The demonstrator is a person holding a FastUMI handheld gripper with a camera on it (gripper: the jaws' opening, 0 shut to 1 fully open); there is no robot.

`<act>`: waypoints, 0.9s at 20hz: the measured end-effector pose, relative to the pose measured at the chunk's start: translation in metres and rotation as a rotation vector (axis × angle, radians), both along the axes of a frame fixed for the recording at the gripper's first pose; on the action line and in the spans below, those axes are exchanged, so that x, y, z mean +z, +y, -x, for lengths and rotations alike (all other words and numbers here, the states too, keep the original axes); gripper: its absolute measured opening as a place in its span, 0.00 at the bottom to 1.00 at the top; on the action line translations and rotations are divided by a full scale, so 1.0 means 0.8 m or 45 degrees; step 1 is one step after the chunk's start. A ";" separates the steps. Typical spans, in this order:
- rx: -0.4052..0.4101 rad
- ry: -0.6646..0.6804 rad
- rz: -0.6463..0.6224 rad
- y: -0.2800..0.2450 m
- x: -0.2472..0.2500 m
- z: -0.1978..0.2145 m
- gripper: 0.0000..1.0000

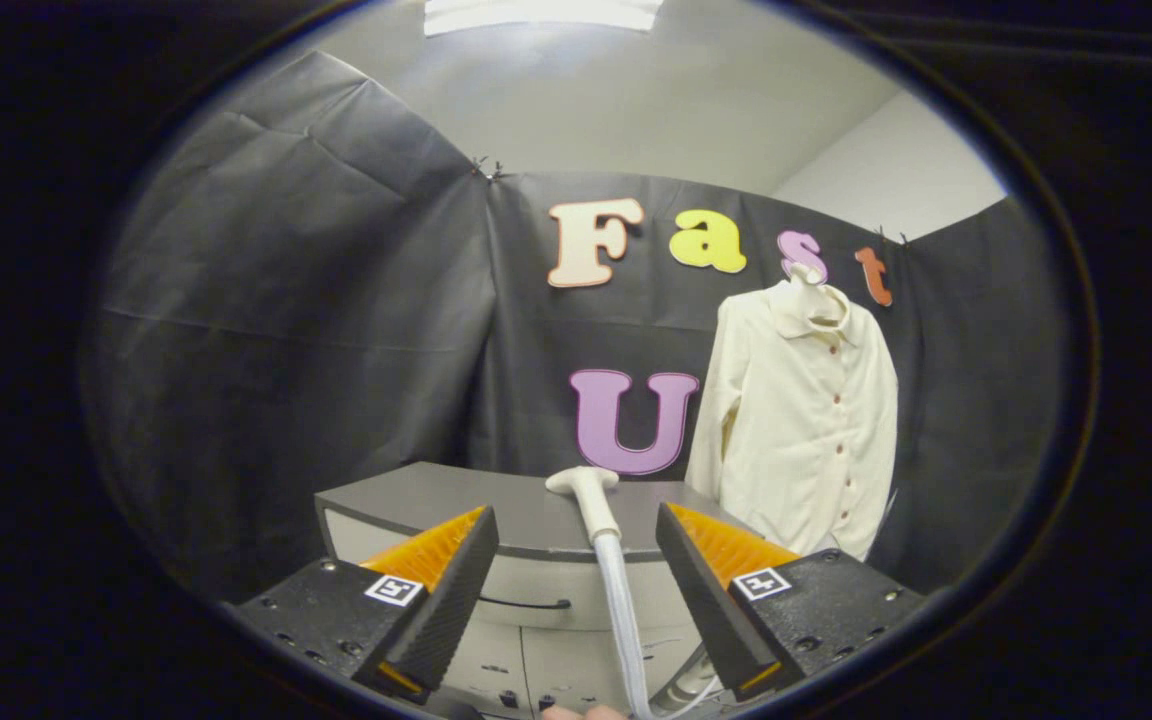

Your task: Iron the clothes twice with a garment steamer, once on the left side and once on the right side.

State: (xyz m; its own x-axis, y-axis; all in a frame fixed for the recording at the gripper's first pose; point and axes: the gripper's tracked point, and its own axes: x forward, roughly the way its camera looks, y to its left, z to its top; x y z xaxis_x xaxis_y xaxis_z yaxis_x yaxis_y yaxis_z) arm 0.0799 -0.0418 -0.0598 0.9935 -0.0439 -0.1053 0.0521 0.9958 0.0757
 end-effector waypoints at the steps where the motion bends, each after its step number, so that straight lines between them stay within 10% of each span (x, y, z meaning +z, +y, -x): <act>1: -0.001 0.003 0.006 -0.003 -0.004 -0.011 0.97; 18: 0.132 0.334 0.025 0.001 -0.099 -0.193 0.96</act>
State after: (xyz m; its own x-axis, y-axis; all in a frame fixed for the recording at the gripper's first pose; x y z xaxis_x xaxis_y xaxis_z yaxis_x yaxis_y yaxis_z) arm 0.2342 -0.0414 -0.1393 0.9317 0.0520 -0.3595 -0.0348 0.9979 0.0540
